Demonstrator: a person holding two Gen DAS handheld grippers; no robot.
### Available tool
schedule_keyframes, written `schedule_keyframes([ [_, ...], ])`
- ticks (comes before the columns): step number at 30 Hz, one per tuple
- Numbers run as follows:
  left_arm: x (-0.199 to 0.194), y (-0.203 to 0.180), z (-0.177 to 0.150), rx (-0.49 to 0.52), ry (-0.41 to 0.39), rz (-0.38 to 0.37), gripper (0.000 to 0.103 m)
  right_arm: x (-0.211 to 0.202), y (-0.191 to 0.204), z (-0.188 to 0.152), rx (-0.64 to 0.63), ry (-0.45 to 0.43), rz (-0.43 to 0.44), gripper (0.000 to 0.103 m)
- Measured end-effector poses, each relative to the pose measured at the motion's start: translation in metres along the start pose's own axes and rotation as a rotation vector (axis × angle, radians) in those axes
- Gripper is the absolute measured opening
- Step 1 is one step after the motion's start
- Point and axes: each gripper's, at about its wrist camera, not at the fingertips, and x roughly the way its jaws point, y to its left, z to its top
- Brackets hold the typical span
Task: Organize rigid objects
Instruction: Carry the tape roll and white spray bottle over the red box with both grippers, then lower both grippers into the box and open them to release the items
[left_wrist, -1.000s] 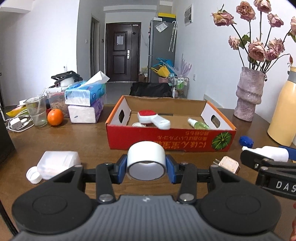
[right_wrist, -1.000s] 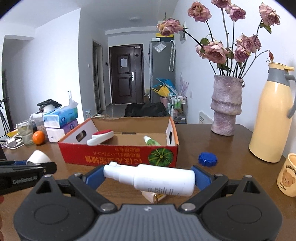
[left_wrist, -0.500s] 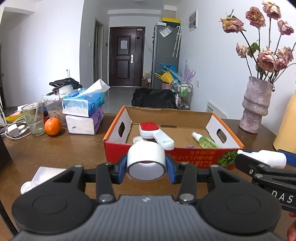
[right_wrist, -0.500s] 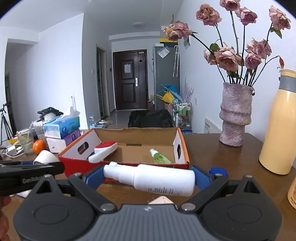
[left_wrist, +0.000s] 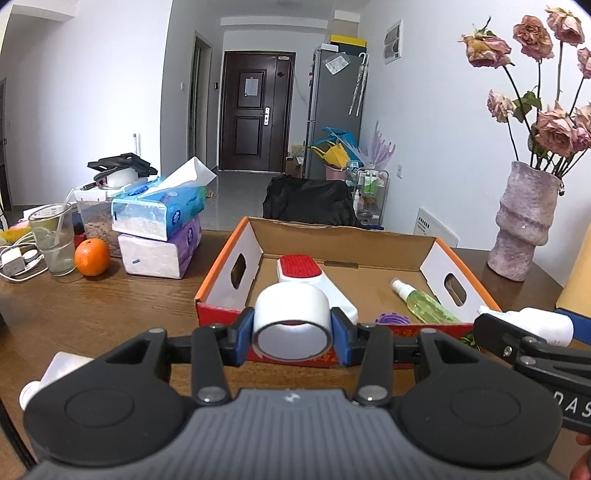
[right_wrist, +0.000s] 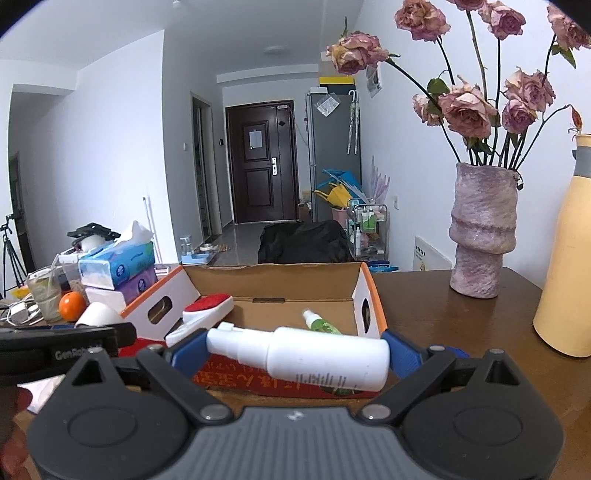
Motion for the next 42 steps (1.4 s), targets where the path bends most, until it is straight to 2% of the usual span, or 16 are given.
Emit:
schedule_keyframes([
  [14,0.035,-0.003,0.019,-0.017,-0.015,-0.005,0.044,0.042,-0.007,0.013,0.019,0.011,0.0,0.098],
  [42,0.111,-0.001,0.053,-0.04,-0.004,0.034,0.044,0.127,-0.006,0.041,0.004,0.032,-0.005,0.098],
])
